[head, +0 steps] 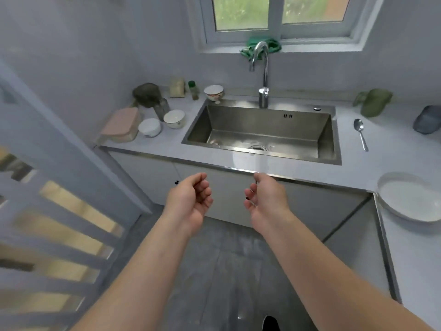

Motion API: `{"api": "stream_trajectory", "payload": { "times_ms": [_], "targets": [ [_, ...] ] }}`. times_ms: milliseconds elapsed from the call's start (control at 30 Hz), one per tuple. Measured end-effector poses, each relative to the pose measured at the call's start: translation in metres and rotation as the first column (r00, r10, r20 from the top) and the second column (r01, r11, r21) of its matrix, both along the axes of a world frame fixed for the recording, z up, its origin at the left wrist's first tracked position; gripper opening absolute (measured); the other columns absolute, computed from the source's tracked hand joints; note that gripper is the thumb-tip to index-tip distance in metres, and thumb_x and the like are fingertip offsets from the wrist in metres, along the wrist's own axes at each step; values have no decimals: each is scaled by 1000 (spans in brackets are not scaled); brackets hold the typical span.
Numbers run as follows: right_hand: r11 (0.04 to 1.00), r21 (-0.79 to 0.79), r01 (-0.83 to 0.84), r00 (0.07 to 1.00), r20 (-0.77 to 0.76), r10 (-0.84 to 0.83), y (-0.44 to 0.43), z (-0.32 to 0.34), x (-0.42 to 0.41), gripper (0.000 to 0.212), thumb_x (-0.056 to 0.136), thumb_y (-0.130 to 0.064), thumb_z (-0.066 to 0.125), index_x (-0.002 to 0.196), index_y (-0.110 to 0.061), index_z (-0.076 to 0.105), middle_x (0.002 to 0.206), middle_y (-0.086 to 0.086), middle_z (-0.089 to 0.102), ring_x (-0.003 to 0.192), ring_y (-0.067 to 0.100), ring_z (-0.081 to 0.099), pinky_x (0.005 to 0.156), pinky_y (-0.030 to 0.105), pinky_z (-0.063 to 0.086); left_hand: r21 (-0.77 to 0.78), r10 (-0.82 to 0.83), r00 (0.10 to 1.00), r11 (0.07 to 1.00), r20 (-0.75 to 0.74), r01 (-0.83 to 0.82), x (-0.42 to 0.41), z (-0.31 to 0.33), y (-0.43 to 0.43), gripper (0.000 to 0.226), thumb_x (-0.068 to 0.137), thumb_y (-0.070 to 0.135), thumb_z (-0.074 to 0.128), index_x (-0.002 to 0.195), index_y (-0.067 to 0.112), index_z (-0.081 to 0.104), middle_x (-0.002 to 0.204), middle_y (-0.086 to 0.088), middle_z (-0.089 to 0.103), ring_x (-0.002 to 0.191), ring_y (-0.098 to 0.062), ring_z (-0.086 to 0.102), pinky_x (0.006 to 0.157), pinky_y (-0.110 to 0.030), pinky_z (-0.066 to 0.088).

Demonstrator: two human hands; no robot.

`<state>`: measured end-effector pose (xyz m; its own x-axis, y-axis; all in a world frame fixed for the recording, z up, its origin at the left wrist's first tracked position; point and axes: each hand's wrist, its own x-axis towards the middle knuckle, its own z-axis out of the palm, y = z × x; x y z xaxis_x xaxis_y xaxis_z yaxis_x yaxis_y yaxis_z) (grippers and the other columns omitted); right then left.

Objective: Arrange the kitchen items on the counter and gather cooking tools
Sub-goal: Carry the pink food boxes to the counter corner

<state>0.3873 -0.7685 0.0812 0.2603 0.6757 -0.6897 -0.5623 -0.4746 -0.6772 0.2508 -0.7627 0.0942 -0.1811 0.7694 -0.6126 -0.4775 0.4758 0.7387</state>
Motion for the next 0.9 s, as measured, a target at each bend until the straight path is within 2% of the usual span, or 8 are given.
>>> {"api": "stream_trajectory", "payload": {
  "times_ms": [267, 533, 633, 667, 733, 767, 800, 900],
  "targets": [
    [964, -31, -264, 964, 0, 264, 120, -11, -100, 6, 95, -23, 57, 97, -19, 60, 88, 3, 54, 78, 17, 55, 67, 31, 45, -29, 227, 973, 974, 35, -226, -109, -19, 99, 20, 99, 14, 51, 83, 13, 63, 49, 3, 56, 42, -8, 51, 40, -16, 43],
    [910, -60, -410, 903, 110, 414, 258, -19, -259, 6, 95, -20, 60, 92, -15, 61, 84, 4, 57, 79, 18, 57, 68, 31, 48, -95, 296, 953, 952, 60, -289, -269, -50, 225, 20, 97, 12, 53, 80, 11, 63, 50, 2, 57, 41, -8, 52, 38, -17, 44],
    [836, -6, -548, 807, 260, 531, 305, -16, -310, 6, 94, -20, 60, 99, -15, 61, 93, 4, 60, 85, 18, 60, 72, 33, 51, -110, 313, 947, 946, 76, -304, -316, -55, 269, 22, 96, 10, 51, 78, 10, 62, 51, 0, 59, 39, -9, 55, 39, -17, 46],
    [805, 7, -593, 766, 314, 561, 321, -14, -324, 3, 94, -18, 60, 93, -16, 59, 89, 4, 60, 83, 19, 59, 74, 35, 52, -118, 318, 945, 944, 76, -308, -329, -56, 283, 23, 96, 9, 50, 76, 9, 62, 52, -1, 60, 40, -10, 56, 41, -18, 47],
    [747, 21, -665, 684, 417, 598, 354, -13, -349, 13, 93, -16, 60, 82, -19, 54, 82, 4, 56, 80, 20, 54, 76, 40, 51, -127, 331, 940, 939, 82, -319, -349, -59, 309, 25, 98, 10, 49, 76, 8, 61, 57, -3, 62, 46, -12, 59, 46, -21, 51],
    [723, 22, -691, 648, 464, 605, 373, -15, -360, 12, 92, -16, 61, 83, -19, 54, 83, 5, 56, 81, 20, 53, 76, 39, 49, -137, 337, 938, 936, 82, -324, -358, -62, 321, 25, 98, 10, 48, 77, 8, 60, 60, -5, 62, 51, -15, 60, 50, -23, 52],
    [701, 23, -713, 612, 509, 605, 390, -16, -371, 6, 92, -18, 62, 90, -19, 56, 87, 4, 57, 81, 20, 54, 76, 36, 47, -153, 341, 936, 933, 81, -327, -366, -66, 333, 23, 99, 10, 48, 78, 7, 59, 65, -7, 62, 56, -17, 61, 54, -26, 53],
    [622, -14, -783, 476, 631, 613, 457, -27, -404, 30, 93, -22, 60, 122, -17, 54, 97, -2, 59, 85, 17, 55, 74, 28, 43, -204, 375, 926, 911, 49, -359, -393, -84, 376, 17, 98, 8, 51, 83, 3, 58, 76, -11, 60, 66, -21, 59, 58, -27, 55]
  ]
}}
